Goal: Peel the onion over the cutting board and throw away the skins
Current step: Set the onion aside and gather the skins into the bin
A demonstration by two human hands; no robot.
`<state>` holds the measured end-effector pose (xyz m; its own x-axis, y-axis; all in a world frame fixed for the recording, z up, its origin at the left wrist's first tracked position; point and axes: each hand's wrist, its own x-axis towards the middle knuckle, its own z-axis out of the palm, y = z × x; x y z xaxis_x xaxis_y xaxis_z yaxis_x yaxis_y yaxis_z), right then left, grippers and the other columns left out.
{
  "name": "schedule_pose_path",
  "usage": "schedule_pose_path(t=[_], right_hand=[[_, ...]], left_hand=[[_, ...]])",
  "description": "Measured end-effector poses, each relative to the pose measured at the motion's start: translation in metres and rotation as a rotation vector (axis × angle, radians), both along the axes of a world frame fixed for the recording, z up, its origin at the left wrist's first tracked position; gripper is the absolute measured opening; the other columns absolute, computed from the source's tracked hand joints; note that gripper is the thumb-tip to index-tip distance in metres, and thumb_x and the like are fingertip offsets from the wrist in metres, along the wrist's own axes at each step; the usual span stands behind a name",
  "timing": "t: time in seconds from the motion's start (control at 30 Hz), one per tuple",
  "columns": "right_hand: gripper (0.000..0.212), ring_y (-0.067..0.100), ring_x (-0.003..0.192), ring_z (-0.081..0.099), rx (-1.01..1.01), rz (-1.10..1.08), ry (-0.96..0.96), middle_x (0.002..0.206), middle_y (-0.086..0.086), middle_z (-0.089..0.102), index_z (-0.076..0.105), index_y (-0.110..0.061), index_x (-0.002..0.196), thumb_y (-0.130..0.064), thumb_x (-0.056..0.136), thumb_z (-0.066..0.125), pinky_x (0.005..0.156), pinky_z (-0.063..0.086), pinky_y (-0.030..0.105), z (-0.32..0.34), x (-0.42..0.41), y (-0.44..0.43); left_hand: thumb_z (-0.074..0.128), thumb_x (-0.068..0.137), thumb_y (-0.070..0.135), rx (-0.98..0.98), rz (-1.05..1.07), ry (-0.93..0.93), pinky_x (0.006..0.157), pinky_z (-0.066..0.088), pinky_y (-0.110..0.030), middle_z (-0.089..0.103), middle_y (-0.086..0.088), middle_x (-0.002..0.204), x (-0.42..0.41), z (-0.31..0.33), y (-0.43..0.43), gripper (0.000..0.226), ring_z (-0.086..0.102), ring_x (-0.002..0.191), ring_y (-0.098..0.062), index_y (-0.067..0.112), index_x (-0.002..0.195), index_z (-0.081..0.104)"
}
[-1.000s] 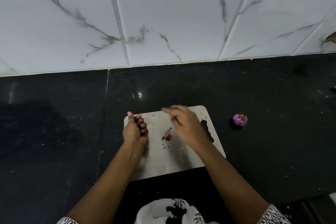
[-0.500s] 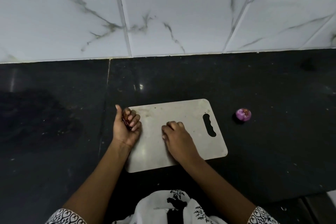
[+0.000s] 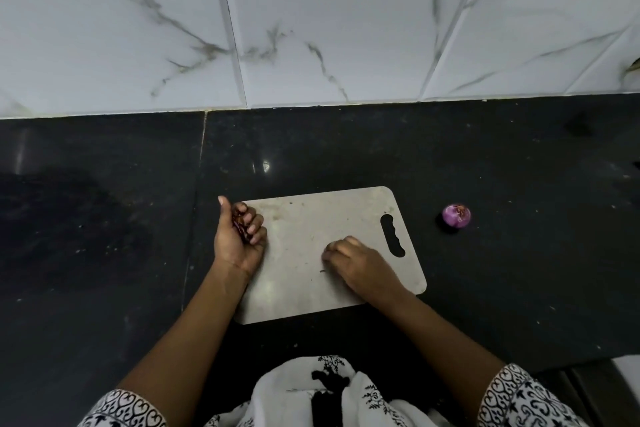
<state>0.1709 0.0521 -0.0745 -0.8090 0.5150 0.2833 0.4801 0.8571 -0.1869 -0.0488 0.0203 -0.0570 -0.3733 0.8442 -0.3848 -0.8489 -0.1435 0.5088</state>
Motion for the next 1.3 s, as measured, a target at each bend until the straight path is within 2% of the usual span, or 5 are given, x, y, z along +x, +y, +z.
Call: schedule_pose_path(t=[0.3,0.73,0.9,1.03,1.3], right_hand=[[0.015,0.017,0.081,0.067,-1.524,-0.684,1.128,0.083,0.01,0.068,0.067,0.002,0.089,0.012,0.083,0.057,0.074,0.057,0.018,0.068,-0.026,0.032],[0.021,0.02,0.08,0.06,-0.287,-0.352,0.214,0.092,0.006,0.059,0.053,-0.021,0.109,-0.016,0.089,0.052,0.068,0.052,0.03,0.072,-0.082,-0.006],[0.035,0.011,0.091,0.058,-0.483,-0.39,0.187,0.105,0.001,0.063,0.056,-0.024,0.115,-0.046,0.095,0.038,0.086,0.049,0.026,0.068,-0.077,-0.026],[0.04,0.021,0.105,0.06,-0.437,-0.365,0.349,0.117,0.007,0.065,0.054,-0.016,0.127,-0.009,0.09,0.041,0.097,0.045,0.031,0.056,-0.027,-0.028],[0.051,0.013,0.144,0.015,-0.503,-0.383,-0.049,0.155,0.004,0.023,0.019,-0.011,0.147,-0.014,0.098,0.033,0.115,0.001,0.025,0.024,0.02,-0.02]], left_hand=[[0.044,0.096,0.036,-0.178,-0.121,0.061,0.035,0.028,-0.013,0.051,0.005,0.056,0.024,0.014,0.011,0.03,0.046,0.043,-0.005,0.016,0.077,0.056],[0.044,0.097,0.03,-0.218,-0.228,0.006,0.07,0.052,-0.028,0.066,-0.007,0.081,0.061,0.02,0.013,0.031,0.065,0.082,-0.017,0.011,0.085,0.065],[0.033,0.101,0.02,-0.29,-0.163,0.141,0.067,0.046,-0.023,0.051,-0.004,0.066,0.069,0.022,0.009,0.036,0.055,0.056,-0.013,0.012,0.072,0.052],[0.037,0.1,0.018,-0.309,-0.029,0.007,0.032,0.027,-0.014,0.042,0.002,0.055,0.046,0.013,0.008,0.032,0.038,0.038,-0.006,0.015,0.07,0.046],[0.038,0.094,0.024,0.005,-0.26,-0.198,0.031,0.018,-0.013,0.039,0.008,0.051,0.023,-0.009,-0.021,0.039,0.035,0.038,-0.003,0.019,0.059,0.054]])
